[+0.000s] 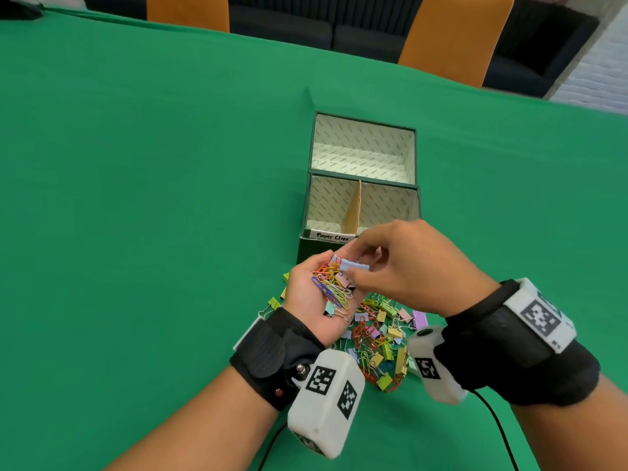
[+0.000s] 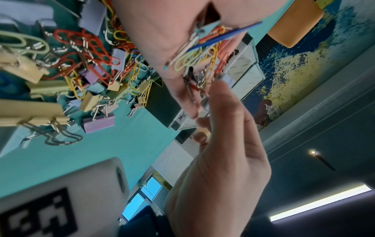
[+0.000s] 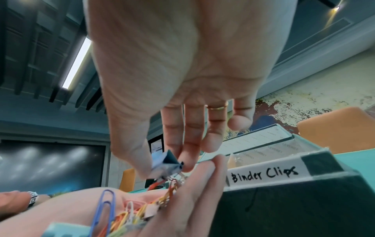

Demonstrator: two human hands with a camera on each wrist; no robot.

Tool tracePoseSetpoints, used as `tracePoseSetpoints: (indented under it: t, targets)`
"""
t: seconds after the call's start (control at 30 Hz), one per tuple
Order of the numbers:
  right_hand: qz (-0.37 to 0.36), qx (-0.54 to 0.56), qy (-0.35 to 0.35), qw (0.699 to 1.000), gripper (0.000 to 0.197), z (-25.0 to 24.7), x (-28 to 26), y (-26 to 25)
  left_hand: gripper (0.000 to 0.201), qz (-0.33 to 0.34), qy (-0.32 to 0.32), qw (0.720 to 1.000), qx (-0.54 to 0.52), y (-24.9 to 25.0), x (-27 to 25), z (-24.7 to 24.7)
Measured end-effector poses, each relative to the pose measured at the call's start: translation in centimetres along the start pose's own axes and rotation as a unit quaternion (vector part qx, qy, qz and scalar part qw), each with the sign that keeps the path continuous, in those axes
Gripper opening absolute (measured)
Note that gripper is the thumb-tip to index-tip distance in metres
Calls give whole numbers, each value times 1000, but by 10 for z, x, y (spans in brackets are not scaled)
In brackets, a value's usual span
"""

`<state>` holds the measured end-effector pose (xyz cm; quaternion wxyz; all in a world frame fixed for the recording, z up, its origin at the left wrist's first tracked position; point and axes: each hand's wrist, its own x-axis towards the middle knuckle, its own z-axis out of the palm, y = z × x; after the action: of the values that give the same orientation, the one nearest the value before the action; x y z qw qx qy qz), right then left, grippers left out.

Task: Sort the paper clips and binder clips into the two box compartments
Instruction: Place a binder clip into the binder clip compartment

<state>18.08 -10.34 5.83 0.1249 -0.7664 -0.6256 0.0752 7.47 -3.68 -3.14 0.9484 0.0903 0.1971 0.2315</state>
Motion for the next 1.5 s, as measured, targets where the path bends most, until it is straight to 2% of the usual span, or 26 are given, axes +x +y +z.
tracePoseSetpoints:
  t: [0.1, 0.23, 0.3, 0.37, 0.43, 0.63, 0.8, 1.07, 1.3, 1.5]
  targets:
    - [12, 31, 29, 999, 17, -6, 2, 4, 37, 6, 17, 1000, -19, 0, 0, 3]
    - [23, 90, 41, 995, 10, -10, 6, 10, 39, 10, 5, 999, -41, -1, -2, 5]
    - [11, 110, 9, 994, 25, -12, 6, 13, 39, 5, 0, 999, -48, -1, -2, 6]
    - [-2, 80, -33, 996, 31, -12, 6, 15, 39, 6, 2, 999, -46, -1, -2, 5]
    - [1, 48, -50, 998, 25, -11, 7, 16, 39, 6, 8, 999, -41, -1, -1, 3]
    - [0, 43, -38, 998, 15, -8, 11, 17, 42, 1, 2, 999, -42, -3, 1, 0]
    - [-16, 33, -36, 999, 18, -4, 13, 14, 43, -4, 0, 999, -34, -3, 0, 1]
    - [2, 70, -48, 996, 13, -17, 12, 16, 40, -5, -5, 999, -43, -2, 0, 1]
    - [13, 126, 22, 992, 23, -39, 14, 25, 37, -25, -29, 996, -79, -2, -1, 2]
    - [68, 136, 139, 979, 22, -31, 25, 42, 40, -26, -38, 995, -87, -1, -1, 2]
